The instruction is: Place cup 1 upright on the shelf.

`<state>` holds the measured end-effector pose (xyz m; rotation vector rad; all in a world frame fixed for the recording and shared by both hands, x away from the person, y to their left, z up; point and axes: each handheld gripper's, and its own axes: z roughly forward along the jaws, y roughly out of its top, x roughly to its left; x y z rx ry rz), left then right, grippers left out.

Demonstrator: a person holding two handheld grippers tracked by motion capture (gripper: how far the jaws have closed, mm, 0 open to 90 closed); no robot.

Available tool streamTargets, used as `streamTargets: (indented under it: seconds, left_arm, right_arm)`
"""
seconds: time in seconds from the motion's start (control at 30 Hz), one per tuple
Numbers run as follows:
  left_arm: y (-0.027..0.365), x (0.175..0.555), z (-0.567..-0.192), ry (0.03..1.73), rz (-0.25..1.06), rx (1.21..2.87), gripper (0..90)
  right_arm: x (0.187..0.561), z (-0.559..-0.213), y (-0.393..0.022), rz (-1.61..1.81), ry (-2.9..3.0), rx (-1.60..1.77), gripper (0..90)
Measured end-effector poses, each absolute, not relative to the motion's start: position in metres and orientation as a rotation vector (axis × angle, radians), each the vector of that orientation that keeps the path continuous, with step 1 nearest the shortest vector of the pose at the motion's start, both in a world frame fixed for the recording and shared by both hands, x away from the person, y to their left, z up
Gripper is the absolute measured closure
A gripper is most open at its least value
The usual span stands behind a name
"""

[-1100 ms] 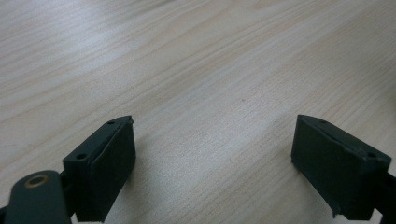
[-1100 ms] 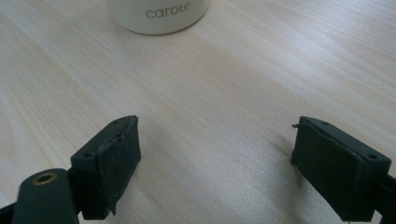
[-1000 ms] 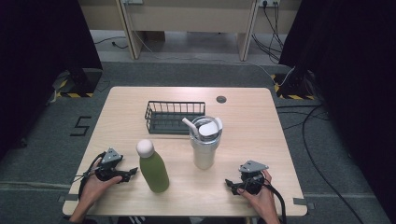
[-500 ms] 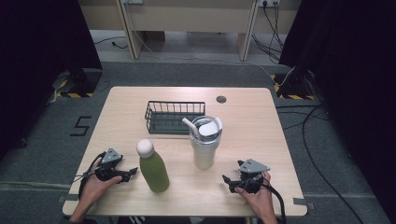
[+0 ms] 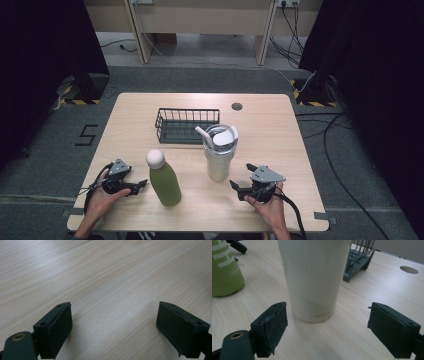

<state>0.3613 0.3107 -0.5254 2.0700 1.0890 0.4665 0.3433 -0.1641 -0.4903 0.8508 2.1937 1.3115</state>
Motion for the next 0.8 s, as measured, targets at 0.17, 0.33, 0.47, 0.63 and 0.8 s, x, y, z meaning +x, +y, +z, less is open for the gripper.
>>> streamTargets:
  seconds: [0.17,0.33,0.47,0.63,0.8]
  left_arm:
    - [0.311,0.361,-0.525,1.089,0.467,2.07,12.7]
    - [0.311,0.361,-0.525,1.089,0.466,2.07,12.7]
    - [0.311,0.361,-0.525,1.089,0.466,2.07,12.7]
    - [0.311,0.361,-0.525,1.089,0.466,2.07,12.7]
    - [0.311,0.361,-0.525,1.089,0.466,2.07,12.7]
  right_arm:
    - [0.348,-0.489,-0.156,1.325,2.186,0.831,15.2]
    - [0.356,-0.489,-0.148,1.381,2.17,0.817,15.0]
    - [0.365,-0.491,-0.139,1.427,2.157,0.807,14.9]
    - [0.37,-0.495,-0.129,1.433,2.159,0.789,14.9]
    - [0.373,-0.497,-0.125,1.461,2.149,0.786,14.4]
